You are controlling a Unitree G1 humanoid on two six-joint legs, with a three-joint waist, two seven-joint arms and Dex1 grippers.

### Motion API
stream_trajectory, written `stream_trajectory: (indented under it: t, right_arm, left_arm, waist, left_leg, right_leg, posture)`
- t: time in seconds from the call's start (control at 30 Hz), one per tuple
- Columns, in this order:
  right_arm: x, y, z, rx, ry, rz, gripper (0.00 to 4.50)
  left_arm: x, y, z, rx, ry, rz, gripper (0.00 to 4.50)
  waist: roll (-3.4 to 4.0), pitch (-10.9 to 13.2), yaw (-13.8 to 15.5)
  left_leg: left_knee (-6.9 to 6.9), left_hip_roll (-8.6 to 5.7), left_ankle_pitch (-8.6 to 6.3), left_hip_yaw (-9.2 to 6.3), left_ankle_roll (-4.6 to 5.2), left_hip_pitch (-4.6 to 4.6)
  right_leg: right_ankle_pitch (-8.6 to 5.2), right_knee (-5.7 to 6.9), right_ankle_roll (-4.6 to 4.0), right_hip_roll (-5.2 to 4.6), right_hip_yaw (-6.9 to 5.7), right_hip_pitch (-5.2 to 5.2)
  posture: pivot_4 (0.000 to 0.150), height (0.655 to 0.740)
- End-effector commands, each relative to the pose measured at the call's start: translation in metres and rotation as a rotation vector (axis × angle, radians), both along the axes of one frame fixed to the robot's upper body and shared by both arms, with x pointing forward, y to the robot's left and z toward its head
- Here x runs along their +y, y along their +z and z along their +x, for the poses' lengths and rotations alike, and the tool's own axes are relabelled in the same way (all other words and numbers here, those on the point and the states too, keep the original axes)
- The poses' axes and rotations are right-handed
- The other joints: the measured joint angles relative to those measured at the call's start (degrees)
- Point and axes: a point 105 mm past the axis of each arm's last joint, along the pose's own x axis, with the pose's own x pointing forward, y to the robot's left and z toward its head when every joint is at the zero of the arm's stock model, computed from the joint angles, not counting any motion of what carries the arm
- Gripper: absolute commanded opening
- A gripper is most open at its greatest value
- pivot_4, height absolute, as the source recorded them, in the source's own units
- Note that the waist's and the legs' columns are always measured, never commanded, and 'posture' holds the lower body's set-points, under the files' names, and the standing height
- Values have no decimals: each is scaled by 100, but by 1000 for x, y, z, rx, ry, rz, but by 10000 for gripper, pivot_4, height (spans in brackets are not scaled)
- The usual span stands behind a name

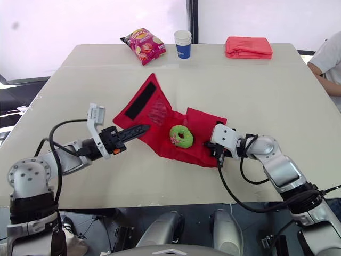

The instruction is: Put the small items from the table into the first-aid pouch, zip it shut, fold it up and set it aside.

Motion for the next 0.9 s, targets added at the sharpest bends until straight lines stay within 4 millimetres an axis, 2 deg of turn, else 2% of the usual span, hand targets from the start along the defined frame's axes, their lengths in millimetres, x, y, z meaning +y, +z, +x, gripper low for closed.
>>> stream_trajectory:
  t: [0.03, 0.1, 0.33, 0.57, 0.63, 0.87, 0.9]
  right_arm:
    - [1, -8, -3, 29, 2, -21, 546]
    - [4, -8, -3, 29, 6, -11, 546]
    - [3, -9, -5, 10, -11, -23, 546]
    - [4, -6, -9, -1, -22, -4, 546]
    - [3, 2, -15, -16, -25, 13, 546]
    - [-1, 25, -35, -44, -40, 61, 546]
    - [-2, 29, -38, -49, -47, 69, 0]
  left_arm:
    - [-29, 8, -3, -105, -143, 114, 0]
    - [-44, 4, 2, -129, -192, 196, 0]
    - [-84, -13, 0, -163, -373, 339, 0]
    - [-100, -42, 15, -128, -372, 413, 0]
    - [-105, -49, 21, -121, -370, 418, 0]
    - [-121, -54, 29, -175, -410, 414, 0]
    - [-121, -53, 30, -186, -410, 414, 6828]
  waist:
    - [0, 0, -12]
    - [0, 0, -23]
    - [0, 1, -76]
    - [0, 0, -88]
    - [0, 1, -72]
    - [1, 1, 21]
    - [1, 1, 26]
  left_leg:
    - [0, 0, 0, 0, 0, 0]
    - [-2, 0, 0, 1, 0, 1]
    - [-5, -1, 0, -2, 0, 0]
    - [-3, -4, 1, -5, 0, 0]
    - [-2, -7, 1, -8, 1, -1]
    - [0, -16, 0, -15, 1, -7]
    - [0, -16, 0, -15, 1, -7]
  right_leg:
    - [0, 0, 0, 1, 0, -1]
    - [0, 0, 0, 1, 1, -1]
    - [0, -4, 0, 6, 0, -1]
    - [0, -4, 0, 4, -3, 0]
    - [0, -5, 1, 3, -4, 2]
    - [0, -7, 2, -3, -9, 2]
    - [0, -7, 2, -3, -10, 2]
  posture:
    - [1500, 7400]
    - [1500, 7400]
    - [1500, 7400]
    - [1500, 7400]
    - [1500, 7400]
    - [1500, 7400]
    - [1500, 7400]
